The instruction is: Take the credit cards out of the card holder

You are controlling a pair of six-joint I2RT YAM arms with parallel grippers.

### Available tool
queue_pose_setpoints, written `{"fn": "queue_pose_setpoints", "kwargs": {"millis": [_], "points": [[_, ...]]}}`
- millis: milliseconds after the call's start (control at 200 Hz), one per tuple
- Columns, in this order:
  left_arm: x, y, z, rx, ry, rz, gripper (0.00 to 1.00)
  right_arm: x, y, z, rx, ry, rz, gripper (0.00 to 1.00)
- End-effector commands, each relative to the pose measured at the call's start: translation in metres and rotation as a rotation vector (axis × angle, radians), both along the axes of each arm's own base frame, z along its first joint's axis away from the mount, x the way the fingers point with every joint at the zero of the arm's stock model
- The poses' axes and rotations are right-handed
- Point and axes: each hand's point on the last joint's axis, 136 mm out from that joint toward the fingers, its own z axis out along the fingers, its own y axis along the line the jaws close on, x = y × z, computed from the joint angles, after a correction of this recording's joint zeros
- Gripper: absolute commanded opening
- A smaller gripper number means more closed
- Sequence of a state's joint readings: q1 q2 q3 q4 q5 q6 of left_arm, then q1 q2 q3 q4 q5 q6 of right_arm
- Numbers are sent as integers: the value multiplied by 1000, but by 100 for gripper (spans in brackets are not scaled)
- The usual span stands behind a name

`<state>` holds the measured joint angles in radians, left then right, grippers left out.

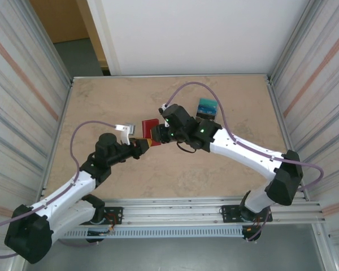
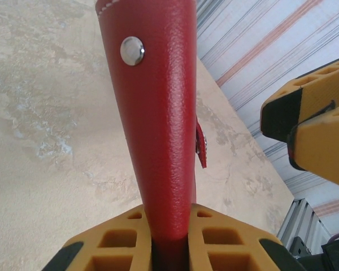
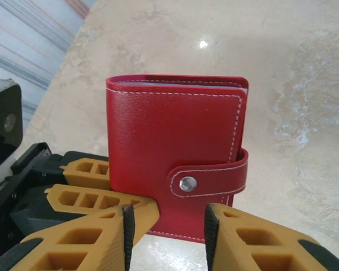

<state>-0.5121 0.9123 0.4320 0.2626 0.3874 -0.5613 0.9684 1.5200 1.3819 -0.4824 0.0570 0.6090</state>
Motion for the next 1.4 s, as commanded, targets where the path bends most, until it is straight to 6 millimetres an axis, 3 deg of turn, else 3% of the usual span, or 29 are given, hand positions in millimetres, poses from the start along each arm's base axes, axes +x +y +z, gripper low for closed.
{"fn": "queue_pose_setpoints", "kwargs": {"millis": [0, 561, 942, 1393], "points": [[4, -4, 20, -30, -57, -2, 3, 5, 1, 1, -45, -24, -5, 38], [6, -9, 24, -47, -61, -15, 2, 12, 16, -20, -112, 3, 6, 38], [5, -10, 28, -61, -62, -21, 0, 19, 4, -34, -240, -19, -52, 37], [6, -7, 28, -57, -82, -3, 0, 20, -1, -29, -238, -35, -67, 5]]}}
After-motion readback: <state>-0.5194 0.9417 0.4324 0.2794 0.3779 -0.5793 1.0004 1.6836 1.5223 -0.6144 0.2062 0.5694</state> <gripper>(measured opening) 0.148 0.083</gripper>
